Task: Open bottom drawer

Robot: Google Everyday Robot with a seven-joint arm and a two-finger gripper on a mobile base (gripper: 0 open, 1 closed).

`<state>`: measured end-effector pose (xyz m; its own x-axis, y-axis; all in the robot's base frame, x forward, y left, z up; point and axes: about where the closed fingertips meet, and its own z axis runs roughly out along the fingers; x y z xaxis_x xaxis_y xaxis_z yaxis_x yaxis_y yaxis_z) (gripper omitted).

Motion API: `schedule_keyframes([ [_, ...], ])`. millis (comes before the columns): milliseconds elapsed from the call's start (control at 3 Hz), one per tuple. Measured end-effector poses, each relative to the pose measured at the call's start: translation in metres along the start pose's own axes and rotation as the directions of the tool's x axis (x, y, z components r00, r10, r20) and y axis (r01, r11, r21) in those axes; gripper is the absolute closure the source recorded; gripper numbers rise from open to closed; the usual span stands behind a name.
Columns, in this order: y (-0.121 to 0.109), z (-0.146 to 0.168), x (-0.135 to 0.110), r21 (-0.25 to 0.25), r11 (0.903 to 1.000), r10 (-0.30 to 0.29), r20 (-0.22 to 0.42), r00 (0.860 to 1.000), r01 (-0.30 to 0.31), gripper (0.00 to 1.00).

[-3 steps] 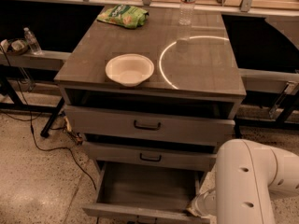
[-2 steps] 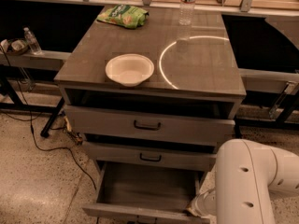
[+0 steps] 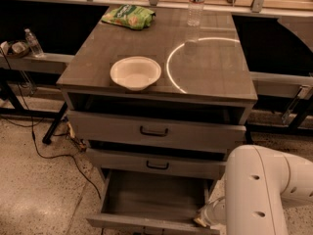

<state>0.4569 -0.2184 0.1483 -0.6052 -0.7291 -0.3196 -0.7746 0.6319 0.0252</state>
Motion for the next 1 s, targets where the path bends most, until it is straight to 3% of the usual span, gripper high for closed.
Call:
schedule_keyframes([
  [333, 0.0003, 0.0005, -0.0015, 0.0, 1.0, 0.0, 0.0, 1.0, 0.0, 0.0],
  [1000, 0.0012, 0.0027, -0.0083, 0.0, 1.0, 0.0, 0.0, 1.0, 0.0, 0.4],
])
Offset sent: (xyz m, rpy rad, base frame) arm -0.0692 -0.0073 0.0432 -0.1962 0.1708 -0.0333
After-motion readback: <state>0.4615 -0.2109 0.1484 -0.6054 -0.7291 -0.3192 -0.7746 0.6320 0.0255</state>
